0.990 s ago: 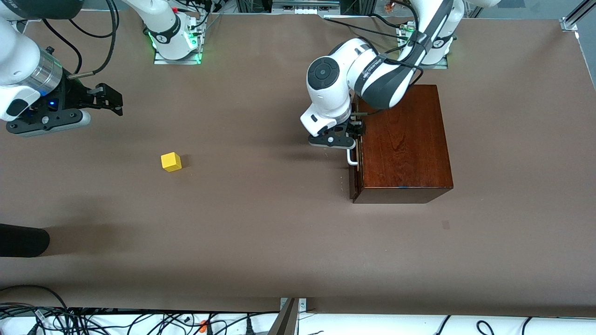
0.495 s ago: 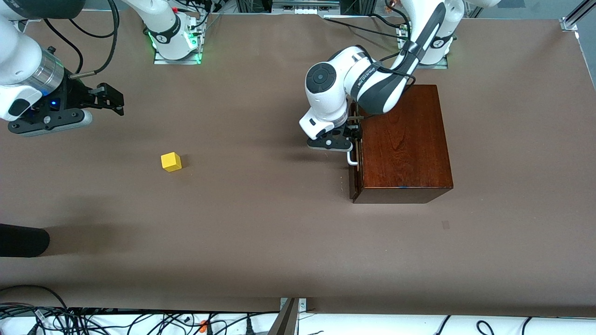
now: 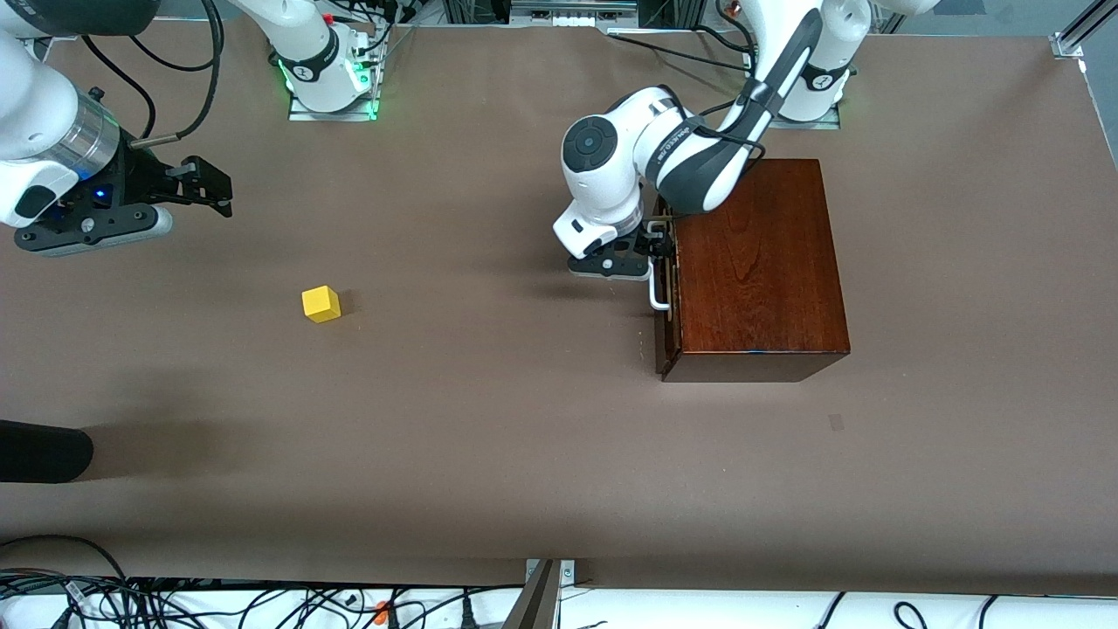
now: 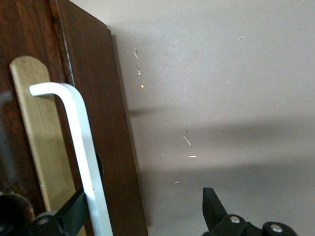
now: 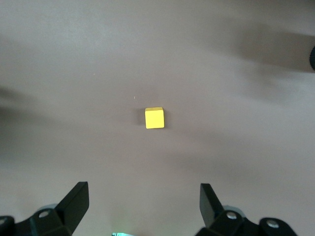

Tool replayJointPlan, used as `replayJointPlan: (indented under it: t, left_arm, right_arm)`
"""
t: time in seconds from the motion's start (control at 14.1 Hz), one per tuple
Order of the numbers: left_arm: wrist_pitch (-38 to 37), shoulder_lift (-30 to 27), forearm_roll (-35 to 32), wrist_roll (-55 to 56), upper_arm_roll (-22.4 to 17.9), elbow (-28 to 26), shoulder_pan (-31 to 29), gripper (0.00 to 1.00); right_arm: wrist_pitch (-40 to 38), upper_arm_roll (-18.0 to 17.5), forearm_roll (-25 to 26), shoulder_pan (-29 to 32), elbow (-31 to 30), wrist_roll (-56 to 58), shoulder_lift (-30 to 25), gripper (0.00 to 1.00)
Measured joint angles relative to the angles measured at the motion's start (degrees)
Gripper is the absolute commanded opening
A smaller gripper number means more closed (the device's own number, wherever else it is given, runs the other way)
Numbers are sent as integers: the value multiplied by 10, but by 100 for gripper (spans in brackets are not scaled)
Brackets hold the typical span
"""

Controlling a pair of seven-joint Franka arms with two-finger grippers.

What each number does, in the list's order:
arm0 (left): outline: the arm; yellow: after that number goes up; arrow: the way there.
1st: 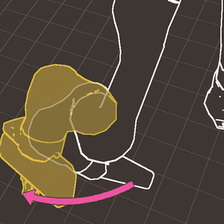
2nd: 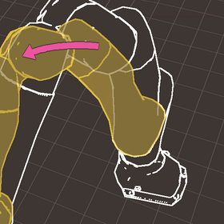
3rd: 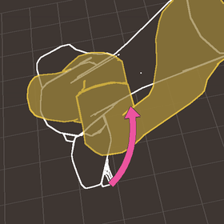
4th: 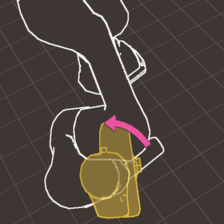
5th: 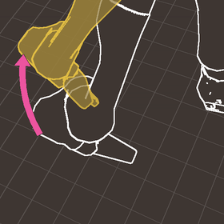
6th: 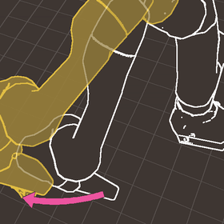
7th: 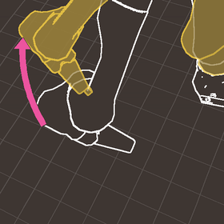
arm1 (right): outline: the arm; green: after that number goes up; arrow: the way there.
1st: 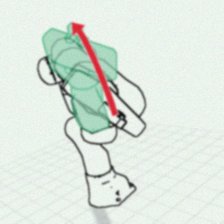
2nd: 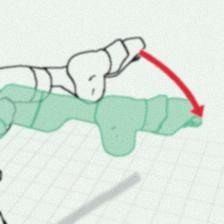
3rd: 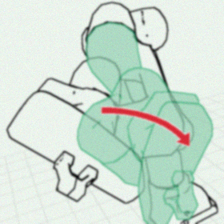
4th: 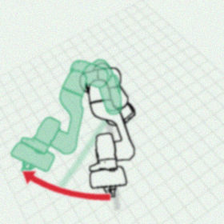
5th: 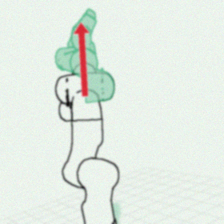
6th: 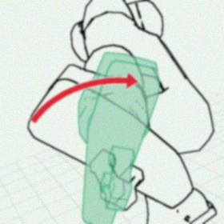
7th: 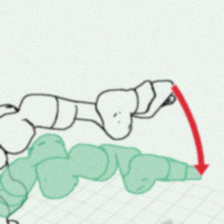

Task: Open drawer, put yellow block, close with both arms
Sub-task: 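Pull the drawer open by its handle with the left gripper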

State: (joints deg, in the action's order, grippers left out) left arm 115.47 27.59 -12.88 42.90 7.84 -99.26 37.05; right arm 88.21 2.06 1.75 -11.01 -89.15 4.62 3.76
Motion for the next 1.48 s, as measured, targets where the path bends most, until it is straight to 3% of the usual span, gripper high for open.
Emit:
replayJointPlan:
  t: [0.57,0.99,1.48]
  left_arm:
    - [20,6,-1,10,0,8,11,100]
    - [20,49,-1,53,-2,70,44,100]
    - [16,69,7,62,-3,105,54,100]
  right_arm:
    - [0,0,0,0,0,0,0,100]
    - [0,0,-2,0,0,-1,0,100]
    - [0,0,-4,0,0,-1,0,100]
